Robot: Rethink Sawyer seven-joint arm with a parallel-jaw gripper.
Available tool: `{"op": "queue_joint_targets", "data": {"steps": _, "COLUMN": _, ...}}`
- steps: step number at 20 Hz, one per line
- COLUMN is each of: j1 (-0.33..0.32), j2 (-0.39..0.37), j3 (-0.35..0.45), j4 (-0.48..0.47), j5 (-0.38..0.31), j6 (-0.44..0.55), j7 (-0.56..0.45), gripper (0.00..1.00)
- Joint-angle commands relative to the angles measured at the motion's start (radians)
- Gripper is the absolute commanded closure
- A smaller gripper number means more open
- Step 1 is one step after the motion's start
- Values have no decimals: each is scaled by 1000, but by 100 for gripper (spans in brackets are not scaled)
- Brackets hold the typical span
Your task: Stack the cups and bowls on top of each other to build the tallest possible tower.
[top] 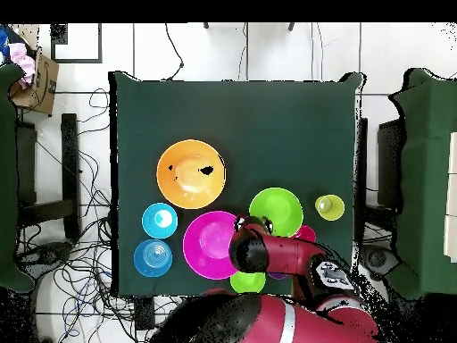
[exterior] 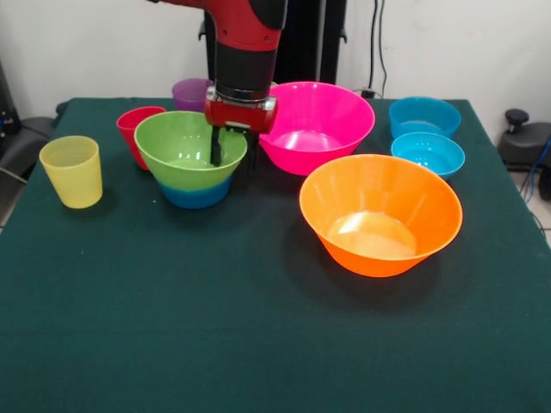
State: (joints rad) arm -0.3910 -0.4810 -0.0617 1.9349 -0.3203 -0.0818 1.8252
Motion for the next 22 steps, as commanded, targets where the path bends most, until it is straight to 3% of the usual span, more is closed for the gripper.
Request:
{"op": "queue_joint_targets", "data": {"steps": 1, "j1": -21, "j2": -77, "j3": 187, "j4": 84, "j5": -20, "j6": 130, "j7": 75, "gripper": 0}}
{"op": "queue_joint_targets", "data": {"steps": 11, "j1": -41, "j2": -103, "j3": 211, "j4": 110, "j5": -18, "j6": 142, "j7": 72, "gripper": 0}}
{"op": "queue_joint_targets", "data": {"steps": 22, "j1": -61, "j2": -184, "j3": 210, "j4": 133, "j5": -15, "j6": 208, "j7": 45, "gripper": 0}}
